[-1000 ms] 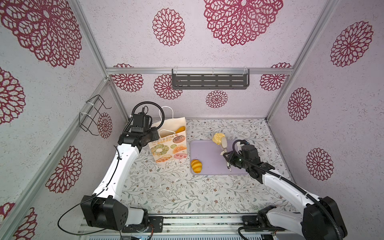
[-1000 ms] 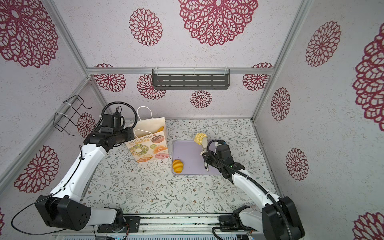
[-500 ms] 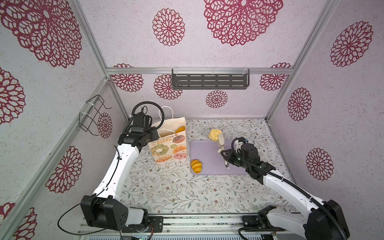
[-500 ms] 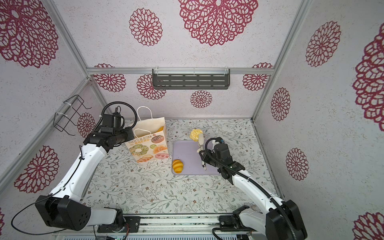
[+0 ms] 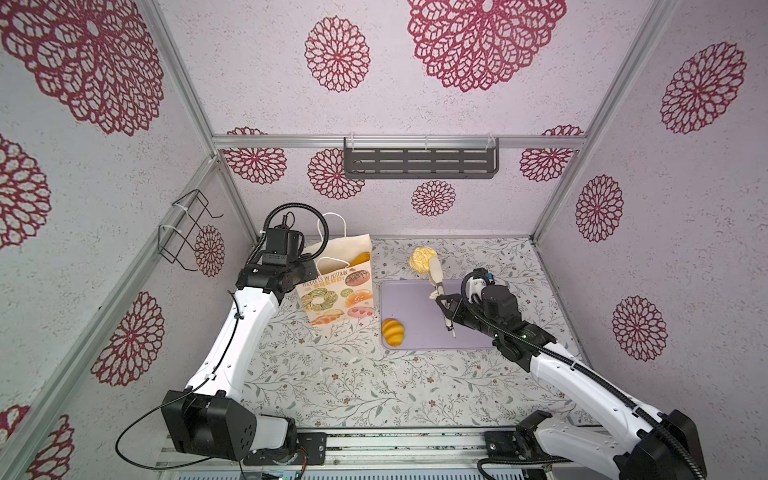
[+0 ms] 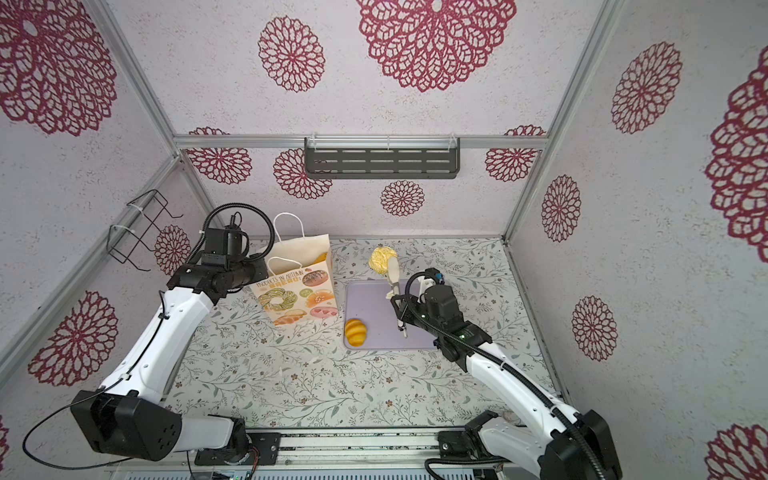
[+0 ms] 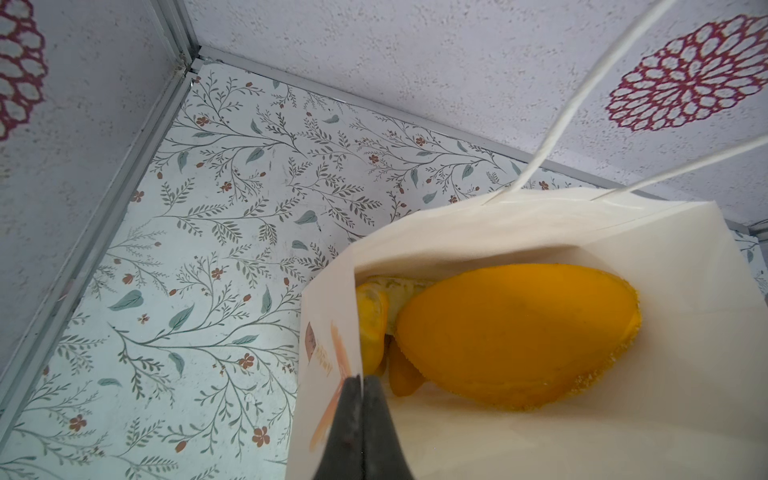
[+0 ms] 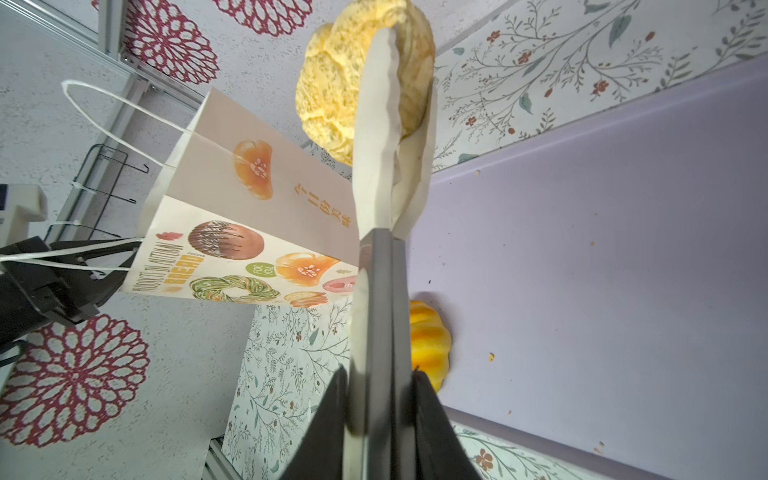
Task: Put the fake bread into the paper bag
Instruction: 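Carry the pale bun in the right tongs over the bag opening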
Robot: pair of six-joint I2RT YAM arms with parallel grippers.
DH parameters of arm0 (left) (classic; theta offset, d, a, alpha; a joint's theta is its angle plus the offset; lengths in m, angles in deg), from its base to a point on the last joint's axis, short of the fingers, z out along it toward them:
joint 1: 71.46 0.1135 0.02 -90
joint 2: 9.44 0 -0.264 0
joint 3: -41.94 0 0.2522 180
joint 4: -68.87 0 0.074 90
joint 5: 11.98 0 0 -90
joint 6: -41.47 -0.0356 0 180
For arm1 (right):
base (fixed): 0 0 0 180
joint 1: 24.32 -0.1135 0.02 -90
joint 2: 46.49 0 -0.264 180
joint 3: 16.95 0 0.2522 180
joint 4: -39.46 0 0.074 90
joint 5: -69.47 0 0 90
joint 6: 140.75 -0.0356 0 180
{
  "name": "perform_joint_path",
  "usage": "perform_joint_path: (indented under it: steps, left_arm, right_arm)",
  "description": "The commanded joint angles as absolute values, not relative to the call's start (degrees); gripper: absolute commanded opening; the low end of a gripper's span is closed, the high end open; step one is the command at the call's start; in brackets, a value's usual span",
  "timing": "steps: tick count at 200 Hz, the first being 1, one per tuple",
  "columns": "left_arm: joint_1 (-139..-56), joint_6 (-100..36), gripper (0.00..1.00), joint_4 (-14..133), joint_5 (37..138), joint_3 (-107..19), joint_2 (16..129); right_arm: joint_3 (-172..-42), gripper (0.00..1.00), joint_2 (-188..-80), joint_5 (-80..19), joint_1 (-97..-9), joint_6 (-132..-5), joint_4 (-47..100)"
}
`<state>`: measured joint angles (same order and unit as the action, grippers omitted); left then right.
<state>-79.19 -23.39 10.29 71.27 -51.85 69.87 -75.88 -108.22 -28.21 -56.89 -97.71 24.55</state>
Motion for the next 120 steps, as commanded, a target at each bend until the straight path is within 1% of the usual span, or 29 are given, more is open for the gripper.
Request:
perform_joint_path:
  steps: [1,40,120]
  left_arm:
    - [-79.11,-23.68,0.0,11.12,70.78,-52.15,69.3]
    - [-79.11,-23.75,0.0,11.13,71.53,-52.32,69.11]
    - [-79.11,-23.87,0.0,10.99,71.69,-52.32,68.74]
  right_arm:
    - [-79.53,0.0,-106.76,-26.51,-57.99,-95.16,27.28]
    - [-81.37,0.0,-106.95,-24.53,-60.06,-94.83,27.58]
    - [-85.93,0.0,-110.38,-24.7,-63.15,-94.02,29.31]
